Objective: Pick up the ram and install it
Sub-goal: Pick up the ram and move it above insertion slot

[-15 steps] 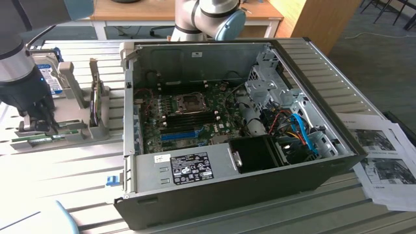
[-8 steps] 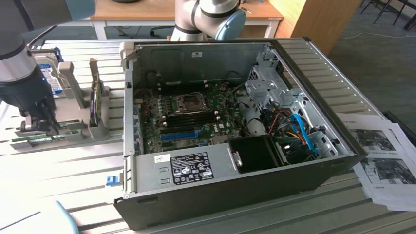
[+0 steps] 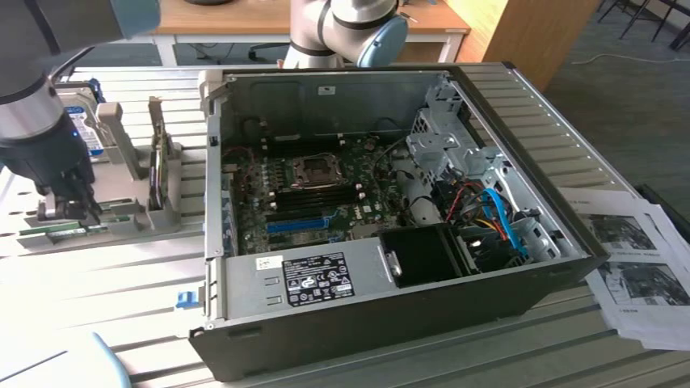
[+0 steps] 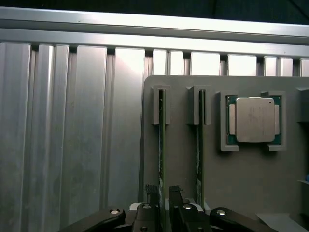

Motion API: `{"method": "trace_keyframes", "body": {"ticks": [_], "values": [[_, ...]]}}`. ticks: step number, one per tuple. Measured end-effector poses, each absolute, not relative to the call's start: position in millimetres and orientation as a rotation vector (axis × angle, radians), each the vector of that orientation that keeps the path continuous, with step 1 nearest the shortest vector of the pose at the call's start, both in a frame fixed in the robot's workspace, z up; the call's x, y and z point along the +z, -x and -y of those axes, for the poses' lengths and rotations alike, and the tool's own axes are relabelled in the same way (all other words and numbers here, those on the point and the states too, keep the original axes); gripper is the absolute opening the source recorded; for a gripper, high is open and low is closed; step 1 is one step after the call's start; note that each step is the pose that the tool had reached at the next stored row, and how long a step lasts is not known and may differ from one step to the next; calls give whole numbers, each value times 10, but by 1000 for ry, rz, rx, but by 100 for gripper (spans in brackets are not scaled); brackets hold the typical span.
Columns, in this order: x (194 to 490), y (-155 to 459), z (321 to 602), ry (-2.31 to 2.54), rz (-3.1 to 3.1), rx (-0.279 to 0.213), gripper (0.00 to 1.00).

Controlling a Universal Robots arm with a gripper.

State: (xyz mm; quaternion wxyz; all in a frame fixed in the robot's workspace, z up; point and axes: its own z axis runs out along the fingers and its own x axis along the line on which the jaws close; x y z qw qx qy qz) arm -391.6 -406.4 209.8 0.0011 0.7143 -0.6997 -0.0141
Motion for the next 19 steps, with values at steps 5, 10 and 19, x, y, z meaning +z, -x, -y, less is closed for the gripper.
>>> {"method": "trace_keyframes", "body": {"ticks": [5,10,19], "values": [[2084,3907,4064,-2243,2196,-44,23],[2082,3897,4063,-2243,2196,-44,23],[2082,3893,4058,-2244,2195,-44,23]]}}
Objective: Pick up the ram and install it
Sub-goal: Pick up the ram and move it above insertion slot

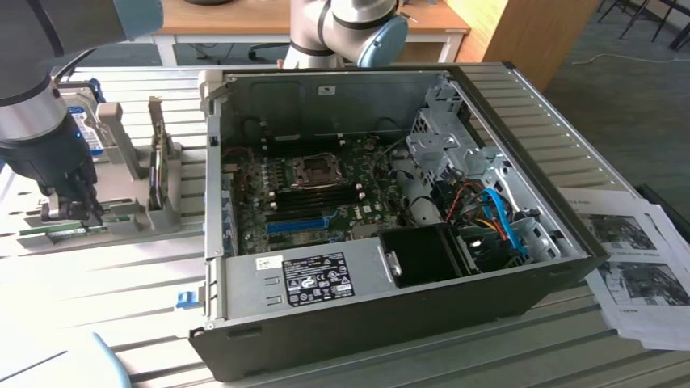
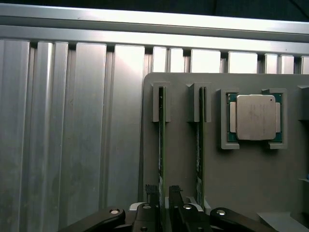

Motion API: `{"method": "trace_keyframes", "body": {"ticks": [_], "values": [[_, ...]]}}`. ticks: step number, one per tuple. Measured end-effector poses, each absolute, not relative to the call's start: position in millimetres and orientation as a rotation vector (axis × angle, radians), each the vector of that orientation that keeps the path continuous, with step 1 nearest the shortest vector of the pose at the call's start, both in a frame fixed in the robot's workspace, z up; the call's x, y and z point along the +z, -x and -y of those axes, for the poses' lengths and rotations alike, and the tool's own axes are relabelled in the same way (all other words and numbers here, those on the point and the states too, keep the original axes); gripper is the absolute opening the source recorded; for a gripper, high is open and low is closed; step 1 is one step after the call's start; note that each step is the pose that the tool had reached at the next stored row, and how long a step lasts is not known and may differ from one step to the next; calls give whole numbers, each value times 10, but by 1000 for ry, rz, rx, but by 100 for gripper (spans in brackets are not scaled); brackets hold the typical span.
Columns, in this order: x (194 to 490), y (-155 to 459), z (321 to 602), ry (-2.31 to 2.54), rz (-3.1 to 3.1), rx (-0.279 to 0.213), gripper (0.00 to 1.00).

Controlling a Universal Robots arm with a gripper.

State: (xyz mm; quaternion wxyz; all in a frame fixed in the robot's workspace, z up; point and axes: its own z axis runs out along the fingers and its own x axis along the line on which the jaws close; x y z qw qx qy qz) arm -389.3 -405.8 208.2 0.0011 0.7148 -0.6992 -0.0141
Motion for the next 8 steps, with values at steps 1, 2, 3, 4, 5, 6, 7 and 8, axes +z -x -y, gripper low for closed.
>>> {"method": "trace_keyframes", "body": {"ticks": [1,2,3,4,5,6,7,8], "values": [[2082,3893,4055,-2244,2195,-44,23],[2082,3894,4052,-2244,2195,-44,23],[2081,3894,4048,-2244,2195,-44,23],[2081,3894,4043,-2244,2195,-44,23],[2081,3894,4042,-2244,2195,-44,23],[2081,3894,4042,-2244,2195,-44,23],[2081,3894,4042,-2244,2195,-44,23],[2081,3894,4042,-2244,2195,-44,23]]}}
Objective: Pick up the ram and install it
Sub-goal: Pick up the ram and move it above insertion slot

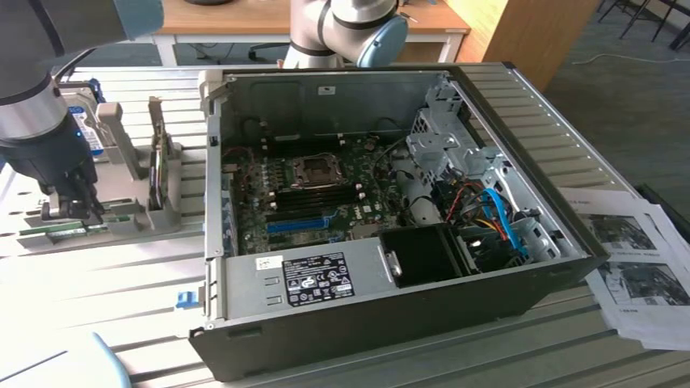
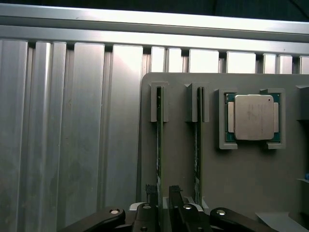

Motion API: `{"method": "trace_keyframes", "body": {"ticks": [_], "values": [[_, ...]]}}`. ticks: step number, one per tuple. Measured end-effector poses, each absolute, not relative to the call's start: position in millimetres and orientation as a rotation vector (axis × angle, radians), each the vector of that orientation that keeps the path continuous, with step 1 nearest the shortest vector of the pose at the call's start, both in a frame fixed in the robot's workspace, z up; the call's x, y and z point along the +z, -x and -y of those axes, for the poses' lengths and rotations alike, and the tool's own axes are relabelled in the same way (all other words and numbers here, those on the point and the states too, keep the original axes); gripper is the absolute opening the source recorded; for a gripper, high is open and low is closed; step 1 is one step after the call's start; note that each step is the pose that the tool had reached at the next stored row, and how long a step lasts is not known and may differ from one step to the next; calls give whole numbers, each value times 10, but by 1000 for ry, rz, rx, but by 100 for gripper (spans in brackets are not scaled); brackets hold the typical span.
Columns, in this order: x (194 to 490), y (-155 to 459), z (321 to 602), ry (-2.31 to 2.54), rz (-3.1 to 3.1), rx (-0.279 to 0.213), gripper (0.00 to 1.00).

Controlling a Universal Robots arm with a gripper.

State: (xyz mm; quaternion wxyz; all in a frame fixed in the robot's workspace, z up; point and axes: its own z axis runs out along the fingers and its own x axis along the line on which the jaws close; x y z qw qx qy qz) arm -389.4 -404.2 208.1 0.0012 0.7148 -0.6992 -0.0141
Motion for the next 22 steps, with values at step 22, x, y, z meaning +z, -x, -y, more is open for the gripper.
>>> {"method": "trace_keyframes", "body": {"ticks": [22], "values": [[2013,3894,4041,-2244,2195,-44,23]]}}
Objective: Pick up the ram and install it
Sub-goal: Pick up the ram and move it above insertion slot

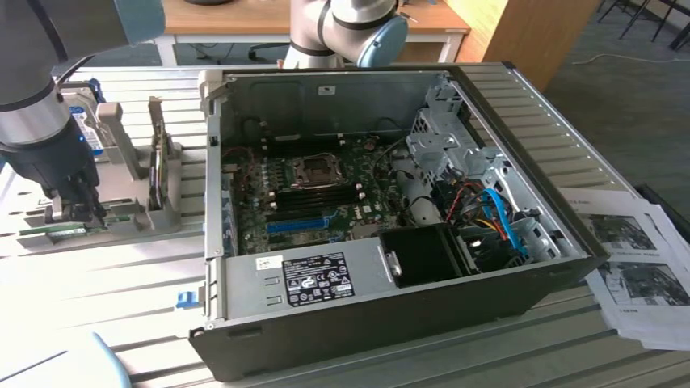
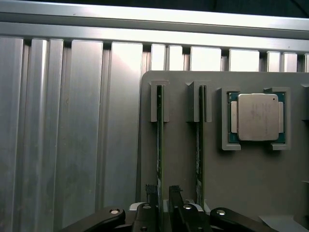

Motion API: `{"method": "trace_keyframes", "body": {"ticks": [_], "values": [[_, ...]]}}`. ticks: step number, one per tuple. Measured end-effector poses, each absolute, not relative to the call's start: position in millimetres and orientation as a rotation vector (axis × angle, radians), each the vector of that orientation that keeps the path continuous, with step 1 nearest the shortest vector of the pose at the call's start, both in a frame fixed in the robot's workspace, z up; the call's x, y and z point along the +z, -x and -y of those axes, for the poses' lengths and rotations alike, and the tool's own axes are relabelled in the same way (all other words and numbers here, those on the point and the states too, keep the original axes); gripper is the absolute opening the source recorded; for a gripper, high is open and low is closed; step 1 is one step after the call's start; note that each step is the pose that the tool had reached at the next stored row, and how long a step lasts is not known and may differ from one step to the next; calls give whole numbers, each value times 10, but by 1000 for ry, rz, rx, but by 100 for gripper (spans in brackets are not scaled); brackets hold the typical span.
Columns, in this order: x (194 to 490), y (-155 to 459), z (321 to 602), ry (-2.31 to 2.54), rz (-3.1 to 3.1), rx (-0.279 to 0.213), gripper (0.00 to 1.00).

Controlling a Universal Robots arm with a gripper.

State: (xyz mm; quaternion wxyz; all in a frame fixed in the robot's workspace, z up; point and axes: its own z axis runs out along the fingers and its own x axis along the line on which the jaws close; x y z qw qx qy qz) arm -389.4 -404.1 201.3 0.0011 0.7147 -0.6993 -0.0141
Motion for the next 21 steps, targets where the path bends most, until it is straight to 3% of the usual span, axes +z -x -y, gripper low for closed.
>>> {"method": "trace_keyframes", "body": {"ticks": [7,10,21], "values": [[2014,3894,4041,-2244,2195,-44,22],[2014,3894,4041,-2244,2195,-44,11],[2014,3894,4041,-2244,2195,-44,11]]}}
